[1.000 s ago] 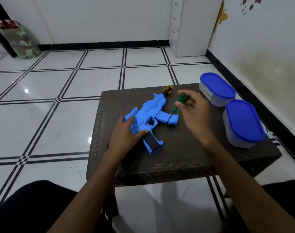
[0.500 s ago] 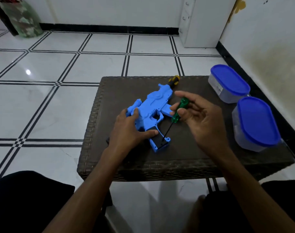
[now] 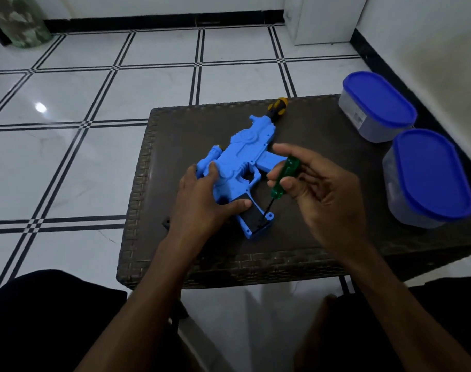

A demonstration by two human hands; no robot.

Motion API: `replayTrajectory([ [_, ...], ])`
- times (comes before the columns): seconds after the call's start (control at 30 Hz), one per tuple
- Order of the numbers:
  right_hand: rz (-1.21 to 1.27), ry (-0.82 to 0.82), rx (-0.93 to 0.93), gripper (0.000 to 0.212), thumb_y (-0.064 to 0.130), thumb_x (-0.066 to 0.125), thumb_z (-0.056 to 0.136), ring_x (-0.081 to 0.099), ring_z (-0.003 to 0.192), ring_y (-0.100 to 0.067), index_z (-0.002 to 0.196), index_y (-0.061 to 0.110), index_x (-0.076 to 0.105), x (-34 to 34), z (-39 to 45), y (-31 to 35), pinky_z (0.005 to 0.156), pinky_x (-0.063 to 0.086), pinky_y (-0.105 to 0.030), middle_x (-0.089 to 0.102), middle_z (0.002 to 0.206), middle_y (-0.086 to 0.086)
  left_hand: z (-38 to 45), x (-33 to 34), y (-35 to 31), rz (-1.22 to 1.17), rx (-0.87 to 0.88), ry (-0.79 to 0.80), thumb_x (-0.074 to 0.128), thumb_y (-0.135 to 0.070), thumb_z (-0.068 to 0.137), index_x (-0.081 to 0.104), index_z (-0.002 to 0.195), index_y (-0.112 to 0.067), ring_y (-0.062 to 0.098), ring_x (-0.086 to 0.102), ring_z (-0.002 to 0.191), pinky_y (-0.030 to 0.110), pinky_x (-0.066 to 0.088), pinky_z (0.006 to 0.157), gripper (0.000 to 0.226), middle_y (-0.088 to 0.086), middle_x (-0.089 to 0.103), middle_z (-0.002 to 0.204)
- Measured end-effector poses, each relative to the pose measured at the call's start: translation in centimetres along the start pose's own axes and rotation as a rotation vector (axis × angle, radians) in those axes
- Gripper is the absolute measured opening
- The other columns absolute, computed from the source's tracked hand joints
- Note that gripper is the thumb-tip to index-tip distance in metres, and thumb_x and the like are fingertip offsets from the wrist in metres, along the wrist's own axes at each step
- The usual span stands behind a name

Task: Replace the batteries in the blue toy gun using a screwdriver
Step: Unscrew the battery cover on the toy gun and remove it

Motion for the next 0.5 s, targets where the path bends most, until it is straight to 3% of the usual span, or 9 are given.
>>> replayTrajectory([
  [0.17,0.011,0.038,-0.031,0.044,-0.007,0.061,0.092,0.073,0.095,-0.016,0.126,0.019,0.05,0.1,0.3,0.5,0.085,0.057,-0.028,0.073,0.098,-0.004,0.0,0.0,0.1,-0.005,0.003,-0.009,0.073,-0.064,0.067,0.028,0.151,-0.023,0.027,0.019,0.146,0.044,0.033,0.112,0.104,0.009,0.018,0.159],
  [0.3,-0.091,0.154,-0.103,0.032,-0.007,0.059,0.092,0.072,0.097,-0.01,0.114,0.016,0.058,0.2,0.8,1.1,0.085,0.055,-0.022,0.072,0.1,-0.004,-0.1,0.0,0.1,-0.012,0.01,-0.017,0.073,-0.064,0.067,0.027,0.152,-0.024,0.027,0.019,0.147,0.042,0.032,0.113,0.104,0.01,0.017,0.159],
  [0.5,-0.05,0.262,-0.101,0.031,-0.012,0.056,0.092,0.07,0.103,-0.014,0.113,0.01,0.064,0.4,1.3,1.4,0.088,0.054,-0.022,0.071,0.108,-0.008,-0.3,0.1,0.2,-0.011,0.002,-0.014,0.07,-0.067,0.066,0.027,0.151,-0.028,0.026,0.018,0.147,0.047,0.034,0.112,0.103,0.009,0.016,0.16],
])
Point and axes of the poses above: each hand's wrist, its own z-axis towards the middle knuckle, its own x-axis out of the palm, y = z × x, the point moved 2 cm from there along z, towards the middle knuckle
